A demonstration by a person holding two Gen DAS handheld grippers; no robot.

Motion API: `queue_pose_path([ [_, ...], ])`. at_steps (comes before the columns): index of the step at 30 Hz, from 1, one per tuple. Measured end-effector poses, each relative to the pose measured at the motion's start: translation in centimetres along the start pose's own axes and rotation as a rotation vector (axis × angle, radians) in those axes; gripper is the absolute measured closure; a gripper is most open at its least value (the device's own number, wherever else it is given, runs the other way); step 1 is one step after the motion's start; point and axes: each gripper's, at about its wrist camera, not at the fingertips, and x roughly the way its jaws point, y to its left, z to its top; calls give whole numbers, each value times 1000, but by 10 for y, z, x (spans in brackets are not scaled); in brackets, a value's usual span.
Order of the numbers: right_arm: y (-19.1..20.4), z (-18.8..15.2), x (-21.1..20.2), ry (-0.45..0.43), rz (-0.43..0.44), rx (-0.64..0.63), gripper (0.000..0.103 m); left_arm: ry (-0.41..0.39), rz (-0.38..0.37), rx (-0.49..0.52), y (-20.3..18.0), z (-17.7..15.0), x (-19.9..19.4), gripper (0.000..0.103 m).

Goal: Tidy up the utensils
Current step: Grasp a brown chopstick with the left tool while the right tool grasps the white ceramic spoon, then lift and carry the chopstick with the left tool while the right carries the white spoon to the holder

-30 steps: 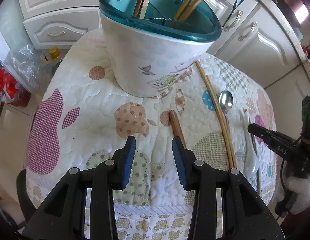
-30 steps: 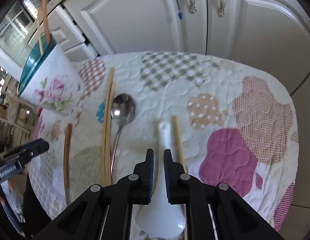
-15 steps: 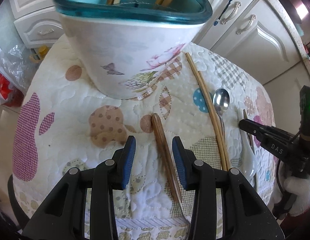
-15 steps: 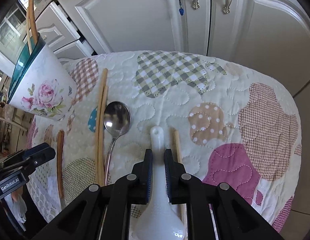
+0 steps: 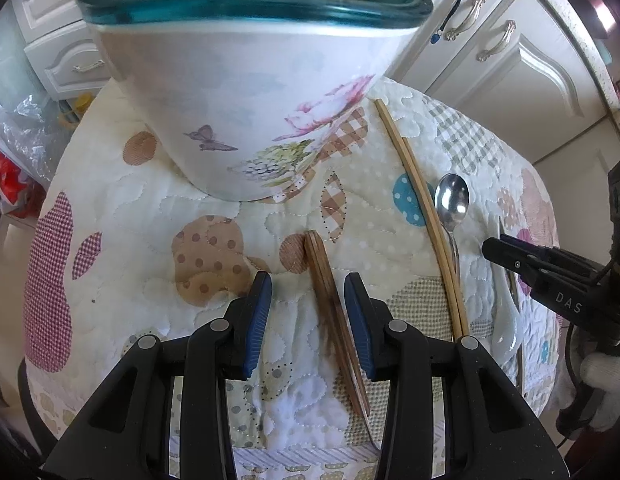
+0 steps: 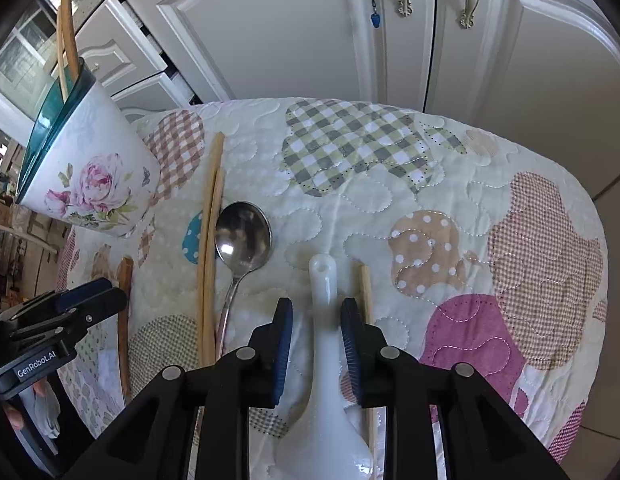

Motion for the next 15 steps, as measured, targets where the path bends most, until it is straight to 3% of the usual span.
queue_pose_path([
  [5,-1,3,2,-3,15,-4,80,-1,14,10,-5,2,3,66],
  [8,0,2,2,-7,1,-35,91,-6,25,22,-9,2,4,66],
  [10,2,2,2,-11,-2,-49,91,-11,33,35,-11,2,5,66],
  [11,2,1,2,-13,2,-49,91,-19,35,45,-13,2,5,71],
  [12,2,0,1,-15,6,-48,91,-26,38,55,-13,2,5,85],
  [15,1,-4,-7,-30,27,-38,91,-35,6,62,-13,0,3,89],
])
